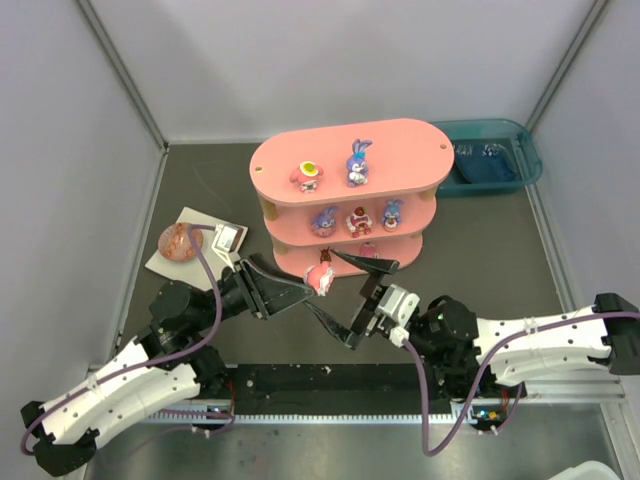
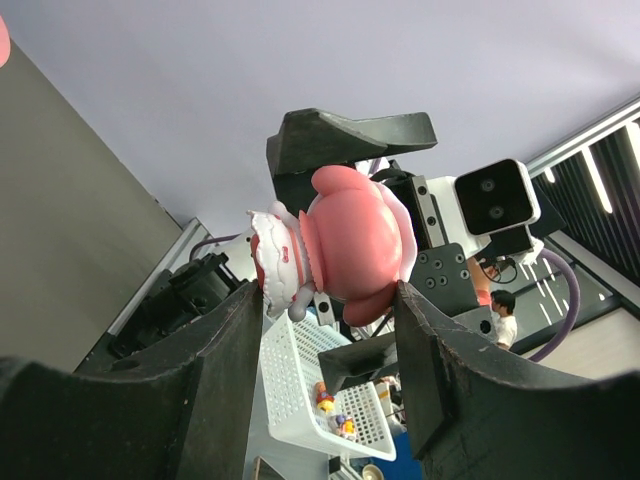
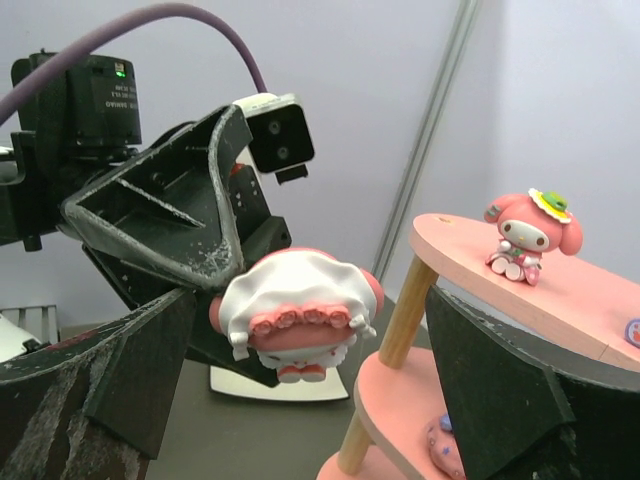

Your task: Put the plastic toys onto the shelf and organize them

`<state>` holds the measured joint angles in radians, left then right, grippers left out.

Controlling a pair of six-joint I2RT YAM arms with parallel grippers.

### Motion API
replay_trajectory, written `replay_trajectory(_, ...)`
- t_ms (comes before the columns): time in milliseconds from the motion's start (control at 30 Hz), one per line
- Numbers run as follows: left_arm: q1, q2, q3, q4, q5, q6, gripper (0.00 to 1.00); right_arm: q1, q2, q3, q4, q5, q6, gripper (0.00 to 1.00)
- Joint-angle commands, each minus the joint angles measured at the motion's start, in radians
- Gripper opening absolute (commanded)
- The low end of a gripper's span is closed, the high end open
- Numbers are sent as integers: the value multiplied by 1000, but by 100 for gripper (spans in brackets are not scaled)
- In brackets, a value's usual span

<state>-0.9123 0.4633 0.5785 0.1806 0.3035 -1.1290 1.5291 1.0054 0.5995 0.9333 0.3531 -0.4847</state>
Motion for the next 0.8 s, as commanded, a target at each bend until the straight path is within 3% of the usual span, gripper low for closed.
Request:
replay_trajectory(0,0,3,-3,85,11,-9,42,13,13,60,52,-31,-14,97)
replay_trajectory(767,-2,-5,-19,94,2,-11,40,11,24,71,7,-51,-11,59)
